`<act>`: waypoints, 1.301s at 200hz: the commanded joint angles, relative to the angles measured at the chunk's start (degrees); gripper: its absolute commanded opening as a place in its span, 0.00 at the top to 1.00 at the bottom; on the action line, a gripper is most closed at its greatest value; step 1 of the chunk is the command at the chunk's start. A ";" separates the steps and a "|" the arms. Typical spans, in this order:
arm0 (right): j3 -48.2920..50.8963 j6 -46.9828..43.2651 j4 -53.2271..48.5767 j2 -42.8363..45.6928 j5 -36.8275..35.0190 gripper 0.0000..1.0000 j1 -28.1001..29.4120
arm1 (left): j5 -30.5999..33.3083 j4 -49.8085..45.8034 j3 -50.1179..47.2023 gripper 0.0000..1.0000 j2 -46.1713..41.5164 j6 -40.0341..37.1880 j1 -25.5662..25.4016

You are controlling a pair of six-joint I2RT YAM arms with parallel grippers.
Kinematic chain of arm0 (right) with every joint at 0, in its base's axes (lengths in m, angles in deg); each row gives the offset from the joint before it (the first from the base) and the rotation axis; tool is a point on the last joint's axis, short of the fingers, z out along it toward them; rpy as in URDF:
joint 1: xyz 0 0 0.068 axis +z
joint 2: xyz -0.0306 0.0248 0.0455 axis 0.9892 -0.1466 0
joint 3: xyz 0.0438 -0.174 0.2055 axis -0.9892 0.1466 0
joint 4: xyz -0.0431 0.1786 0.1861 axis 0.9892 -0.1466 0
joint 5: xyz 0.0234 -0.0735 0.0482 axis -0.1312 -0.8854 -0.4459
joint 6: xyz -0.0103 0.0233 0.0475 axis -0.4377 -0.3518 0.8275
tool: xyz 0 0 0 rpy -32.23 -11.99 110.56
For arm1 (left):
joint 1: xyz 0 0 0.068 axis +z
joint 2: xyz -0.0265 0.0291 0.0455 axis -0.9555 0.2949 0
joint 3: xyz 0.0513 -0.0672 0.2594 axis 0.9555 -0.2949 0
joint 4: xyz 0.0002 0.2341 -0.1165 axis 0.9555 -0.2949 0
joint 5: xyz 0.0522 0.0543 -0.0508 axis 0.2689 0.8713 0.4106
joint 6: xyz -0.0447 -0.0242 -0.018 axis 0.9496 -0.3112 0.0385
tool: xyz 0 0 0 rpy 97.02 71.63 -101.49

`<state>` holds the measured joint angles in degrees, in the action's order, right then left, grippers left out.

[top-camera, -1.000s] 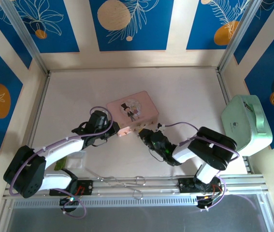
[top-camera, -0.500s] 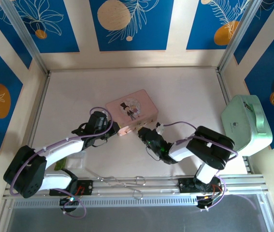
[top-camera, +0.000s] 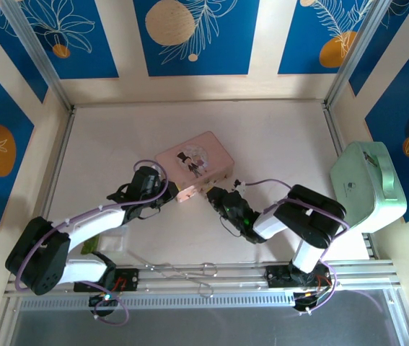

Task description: Unlock the padlock with the key

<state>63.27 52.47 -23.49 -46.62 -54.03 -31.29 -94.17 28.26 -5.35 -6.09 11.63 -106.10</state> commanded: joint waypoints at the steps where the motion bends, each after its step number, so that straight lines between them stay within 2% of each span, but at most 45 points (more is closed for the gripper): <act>1: 0.85 -0.66 9.79 -1.06 -1.20 1.00 -2.10 | 0.09 -8.39 -3.21 0.83 1.30 -2.27 0.48; 21: 1.54 0.46 11.99 -2.05 -1.23 1.00 -2.36 | 0.17 -8.00 -3.75 0.83 1.31 -2.27 0.48; 58: 1.23 0.18 7.73 0.05 -2.92 1.00 -2.18 | -0.02 -6.90 -4.19 0.81 0.88 -1.76 0.48; 94: 0.61 -0.62 2.93 1.82 -3.10 1.00 -1.81 | -0.66 -6.62 -1.28 0.49 -1.98 -3.32 0.44; 125: 0.34 -0.95 3.44 0.29 -2.62 1.00 -1.15 | 3.58 -11.63 3.32 0.29 -4.70 -6.37 0.21; 137: 0.16 -0.98 4.06 -0.42 -2.07 1.00 -1.15 | 4.21 -12.45 4.09 0.13 -4.27 -6.66 0.15; 146: 0.00 -1.19 4.27 -0.55 -1.88 1.00 -1.07 | 3.86 -12.24 4.33 0.09 -3.47 -6.30 0.14; 176: -0.54 -1.53 2.83 -0.25 -2.28 1.00 -0.30 | 1.06 -4.48 2.67 0.09 -0.60 -2.74 -0.21; 226: -0.19 -2.44 3.18 0.60 -3.36 1.00 0.65 | 1.73 -1.22 4.16 0.25 4.96 0.67 -0.91; 260: 1.55 -2.55 3.62 2.99 -4.75 1.00 1.39 | 3.79 -2.86 2.62 0.34 4.48 2.42 -1.21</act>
<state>64.02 51.16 -21.06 -46.41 -55.21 -30.83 -92.40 27.10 -2.29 -1.83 12.29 -106.87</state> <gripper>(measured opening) 0.107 0.677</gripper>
